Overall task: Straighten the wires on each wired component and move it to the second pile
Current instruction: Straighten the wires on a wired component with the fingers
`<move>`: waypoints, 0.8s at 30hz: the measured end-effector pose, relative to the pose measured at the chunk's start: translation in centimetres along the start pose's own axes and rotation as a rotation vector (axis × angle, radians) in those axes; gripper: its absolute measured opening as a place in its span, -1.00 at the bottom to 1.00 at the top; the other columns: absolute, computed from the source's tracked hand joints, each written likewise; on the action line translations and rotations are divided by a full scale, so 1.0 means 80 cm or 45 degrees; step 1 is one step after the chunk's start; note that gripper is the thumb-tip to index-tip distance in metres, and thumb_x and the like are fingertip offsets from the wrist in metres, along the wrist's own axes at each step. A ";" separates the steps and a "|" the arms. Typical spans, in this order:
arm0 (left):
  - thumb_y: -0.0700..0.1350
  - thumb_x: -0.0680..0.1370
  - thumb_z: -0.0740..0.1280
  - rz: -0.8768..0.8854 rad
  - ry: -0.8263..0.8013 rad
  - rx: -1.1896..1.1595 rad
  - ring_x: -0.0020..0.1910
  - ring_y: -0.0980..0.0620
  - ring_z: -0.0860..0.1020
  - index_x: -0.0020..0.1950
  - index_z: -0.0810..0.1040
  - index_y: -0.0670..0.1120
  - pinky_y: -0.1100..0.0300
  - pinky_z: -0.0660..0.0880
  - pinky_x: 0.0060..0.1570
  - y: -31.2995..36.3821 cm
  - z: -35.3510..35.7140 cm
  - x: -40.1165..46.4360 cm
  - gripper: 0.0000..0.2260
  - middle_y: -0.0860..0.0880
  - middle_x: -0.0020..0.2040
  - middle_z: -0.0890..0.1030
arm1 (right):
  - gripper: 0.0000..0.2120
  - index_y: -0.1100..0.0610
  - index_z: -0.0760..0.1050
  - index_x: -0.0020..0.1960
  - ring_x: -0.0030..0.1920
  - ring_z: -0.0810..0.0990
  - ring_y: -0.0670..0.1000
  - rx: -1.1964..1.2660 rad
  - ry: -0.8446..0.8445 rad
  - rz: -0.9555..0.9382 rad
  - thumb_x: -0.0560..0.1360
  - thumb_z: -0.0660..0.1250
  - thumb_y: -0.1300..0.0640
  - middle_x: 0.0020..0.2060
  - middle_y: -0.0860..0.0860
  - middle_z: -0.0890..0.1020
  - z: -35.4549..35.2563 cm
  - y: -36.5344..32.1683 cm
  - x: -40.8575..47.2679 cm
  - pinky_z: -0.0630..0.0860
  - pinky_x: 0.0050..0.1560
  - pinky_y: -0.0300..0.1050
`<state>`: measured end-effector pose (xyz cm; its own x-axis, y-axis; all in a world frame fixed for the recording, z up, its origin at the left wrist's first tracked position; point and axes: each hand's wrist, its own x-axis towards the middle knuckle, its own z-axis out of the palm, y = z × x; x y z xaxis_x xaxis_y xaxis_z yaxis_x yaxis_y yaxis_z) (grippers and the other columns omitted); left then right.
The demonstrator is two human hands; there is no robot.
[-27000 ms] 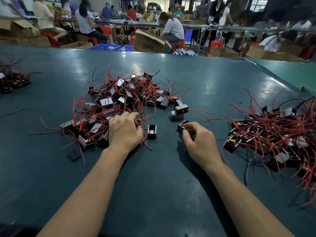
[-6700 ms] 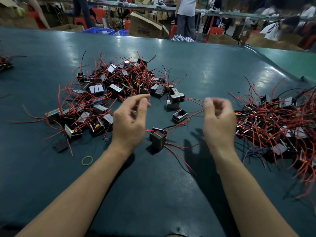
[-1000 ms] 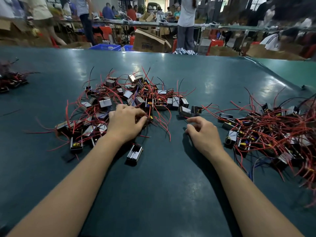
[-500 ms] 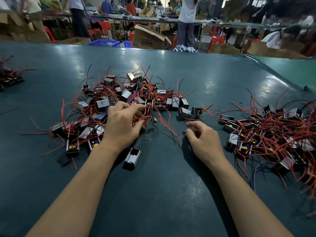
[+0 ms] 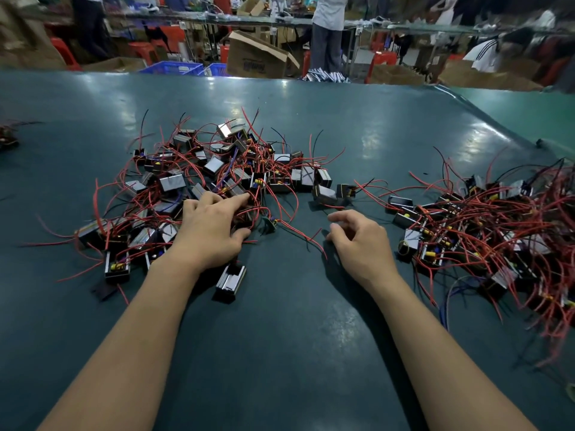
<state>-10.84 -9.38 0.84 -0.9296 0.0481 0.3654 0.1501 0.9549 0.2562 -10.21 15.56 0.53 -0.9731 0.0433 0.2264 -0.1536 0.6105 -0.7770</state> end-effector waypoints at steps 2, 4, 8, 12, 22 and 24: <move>0.06 0.50 0.42 0.008 0.002 0.050 0.27 -0.01 0.36 0.45 0.36 0.10 0.01 0.16 0.21 0.001 0.001 0.003 -0.46 0.02 0.29 0.52 | -0.83 0.05 0.61 0.10 -0.06 0.65 -0.02 0.004 0.004 0.003 0.55 0.29 0.14 -0.15 -0.04 0.71 -0.001 -0.001 0.000 0.54 0.10 -0.05; 0.07 0.45 0.47 0.019 0.073 0.002 0.25 -0.03 0.48 0.39 0.42 0.08 -0.04 0.26 0.20 0.003 -0.002 0.003 -0.47 0.04 0.26 0.56 | -0.82 0.06 0.61 0.10 -0.06 0.65 -0.02 0.005 0.002 0.003 0.55 0.29 0.15 -0.15 -0.03 0.71 -0.001 -0.001 -0.001 0.55 0.10 -0.05; 0.11 0.35 0.54 -0.026 0.267 -0.345 0.04 -0.03 0.57 0.25 0.47 0.03 -0.04 0.48 0.09 0.007 -0.013 -0.003 -0.47 0.03 0.07 0.61 | -0.82 0.08 0.61 0.10 -0.07 0.65 -0.03 0.007 0.002 0.005 0.55 0.29 0.16 -0.14 -0.02 0.70 -0.002 -0.001 0.000 0.55 0.09 -0.07; 0.05 0.33 0.58 -0.120 0.373 -0.588 0.01 -0.04 0.57 0.19 0.45 -0.04 -0.06 0.55 0.04 0.008 -0.019 -0.005 -0.47 -0.02 0.03 0.57 | -0.82 0.08 0.61 0.10 -0.07 0.66 -0.03 0.004 0.000 0.006 0.55 0.29 0.16 -0.14 -0.01 0.71 -0.001 -0.001 0.000 0.55 0.08 -0.09; -0.07 0.36 0.59 -0.032 0.726 -0.541 0.04 0.09 0.54 0.27 0.47 -0.13 0.29 0.51 0.03 0.015 -0.029 -0.011 -0.45 -0.07 0.16 0.55 | -0.84 0.05 0.62 0.05 -0.07 0.65 0.02 0.035 0.026 0.015 0.52 0.30 0.17 -0.17 0.00 0.72 0.000 0.000 0.003 0.52 0.10 -0.05; 0.04 0.34 0.59 -0.001 0.663 -0.538 -0.07 0.11 0.59 0.20 0.53 -0.11 0.26 0.55 -0.02 0.017 -0.034 -0.014 -0.48 0.01 0.07 0.62 | -0.84 0.04 0.62 0.04 -0.08 0.65 0.02 0.045 0.026 0.008 0.52 0.30 0.17 -0.17 0.00 0.71 0.001 0.002 0.004 0.53 0.10 -0.05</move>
<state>-8.72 -8.95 3.18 -0.6622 -0.2014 0.7218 0.3669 0.7527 0.5467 -10.57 15.59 0.43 -0.9704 0.0632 0.2331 -0.1539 0.5820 -0.7985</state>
